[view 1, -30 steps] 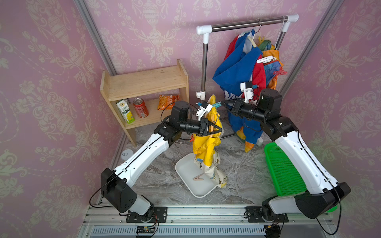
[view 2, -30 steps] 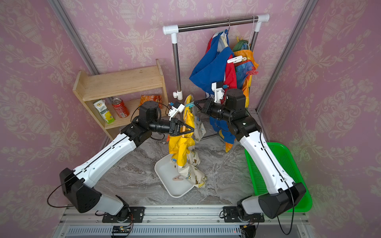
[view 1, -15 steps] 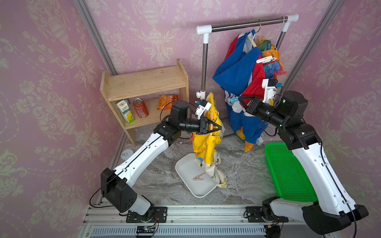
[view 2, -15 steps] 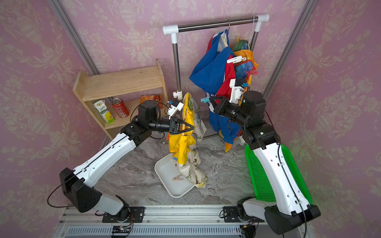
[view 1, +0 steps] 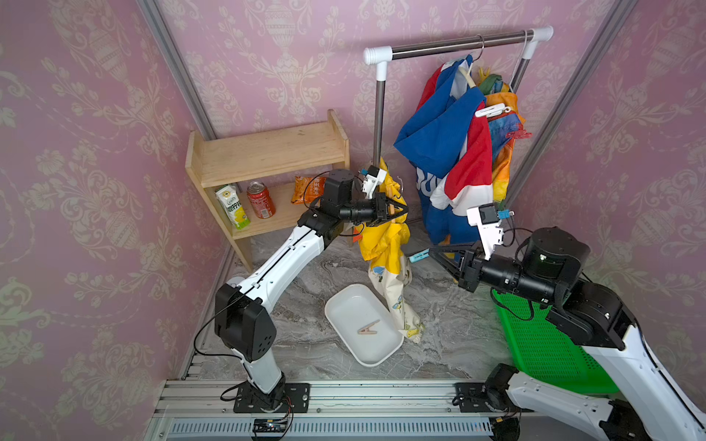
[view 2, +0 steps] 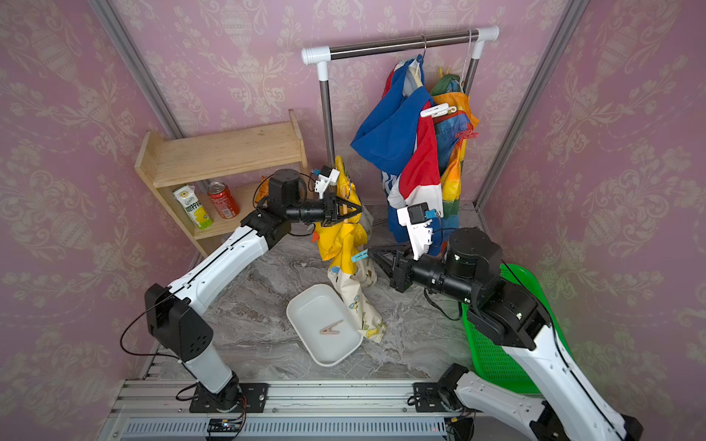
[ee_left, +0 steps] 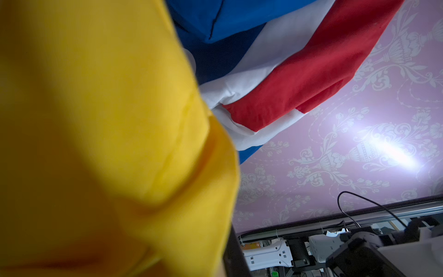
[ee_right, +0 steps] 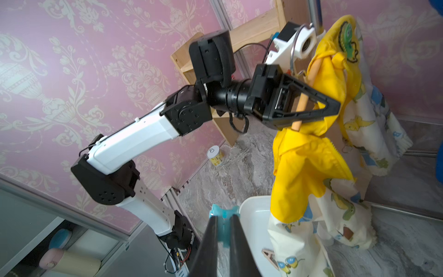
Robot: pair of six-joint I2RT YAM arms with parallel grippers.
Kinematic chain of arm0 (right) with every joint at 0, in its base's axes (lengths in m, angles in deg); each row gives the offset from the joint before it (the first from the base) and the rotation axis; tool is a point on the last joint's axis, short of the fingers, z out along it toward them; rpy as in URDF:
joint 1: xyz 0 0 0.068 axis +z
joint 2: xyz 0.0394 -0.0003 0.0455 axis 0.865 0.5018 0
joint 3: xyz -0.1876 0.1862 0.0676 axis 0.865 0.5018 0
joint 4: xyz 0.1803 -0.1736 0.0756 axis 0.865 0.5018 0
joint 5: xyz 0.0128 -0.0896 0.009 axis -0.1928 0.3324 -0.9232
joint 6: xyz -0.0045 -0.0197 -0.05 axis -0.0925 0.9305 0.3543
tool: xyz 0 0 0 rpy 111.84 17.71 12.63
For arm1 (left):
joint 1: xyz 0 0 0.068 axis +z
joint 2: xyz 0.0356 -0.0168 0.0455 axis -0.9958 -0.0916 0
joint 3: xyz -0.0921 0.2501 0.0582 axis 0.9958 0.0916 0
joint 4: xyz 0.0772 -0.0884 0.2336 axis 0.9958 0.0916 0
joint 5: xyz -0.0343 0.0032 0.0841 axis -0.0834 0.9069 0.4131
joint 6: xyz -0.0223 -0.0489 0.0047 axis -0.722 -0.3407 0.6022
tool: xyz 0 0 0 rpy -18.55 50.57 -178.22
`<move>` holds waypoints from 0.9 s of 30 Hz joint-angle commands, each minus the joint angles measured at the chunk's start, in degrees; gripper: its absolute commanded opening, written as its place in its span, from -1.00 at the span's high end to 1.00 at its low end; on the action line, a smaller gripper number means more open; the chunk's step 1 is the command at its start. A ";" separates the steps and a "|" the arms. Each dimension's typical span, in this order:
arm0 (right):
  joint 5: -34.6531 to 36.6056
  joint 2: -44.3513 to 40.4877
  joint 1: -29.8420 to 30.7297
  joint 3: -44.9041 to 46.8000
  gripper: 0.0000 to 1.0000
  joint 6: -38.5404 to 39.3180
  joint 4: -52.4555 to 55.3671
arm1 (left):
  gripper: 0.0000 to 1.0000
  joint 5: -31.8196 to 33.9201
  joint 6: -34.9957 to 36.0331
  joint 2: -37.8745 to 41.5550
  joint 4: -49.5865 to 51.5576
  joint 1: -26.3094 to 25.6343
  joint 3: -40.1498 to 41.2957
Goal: Remove the clothespins securing jackets to the hanger
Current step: Place the clothespin in the storage box.
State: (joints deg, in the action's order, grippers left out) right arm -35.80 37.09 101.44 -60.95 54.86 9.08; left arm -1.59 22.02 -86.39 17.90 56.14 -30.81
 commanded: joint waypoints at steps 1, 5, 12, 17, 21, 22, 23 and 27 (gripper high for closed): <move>5.83 -0.32 4.89 6.86 1.00 -0.61 -0.77 | 1.00 1.23 -0.92 -0.49 -6.81 0.48 -4.31; 17.05 7.47 16.60 13.10 1.00 1.50 -2.87 | 1.00 2.26 -1.62 -0.75 -7.04 0.49 -4.88; 22.46 18.26 24.12 18.24 1.00 3.94 -6.08 | 1.00 1.55 -2.60 -0.35 -7.45 0.56 -4.94; 23.34 18.09 24.01 19.93 0.48 4.55 -6.16 | 1.00 1.11 -2.49 0.34 -6.84 0.48 -4.77; 21.47 16.88 22.28 21.00 -0.29 4.33 -7.34 | 1.00 0.37 -1.02 0.75 -5.04 0.48 -4.83; 20.38 16.48 21.50 21.09 -0.32 3.91 -7.64 | 1.00 0.28 -0.71 0.87 -4.55 0.47 -4.86; 20.07 15.81 21.05 21.15 -0.33 3.45 -7.80 | 1.00 0.14 -0.50 0.96 -4.18 0.53 -4.78; 18.52 13.35 19.20 20.23 -0.33 3.06 -6.95 | 1.00 -0.41 -0.18 1.38 -3.91 0.51 -4.50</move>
State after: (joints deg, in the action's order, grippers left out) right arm -15.86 52.59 121.42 -40.56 58.95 2.52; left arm -0.50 18.76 -87.87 17.03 56.25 -32.67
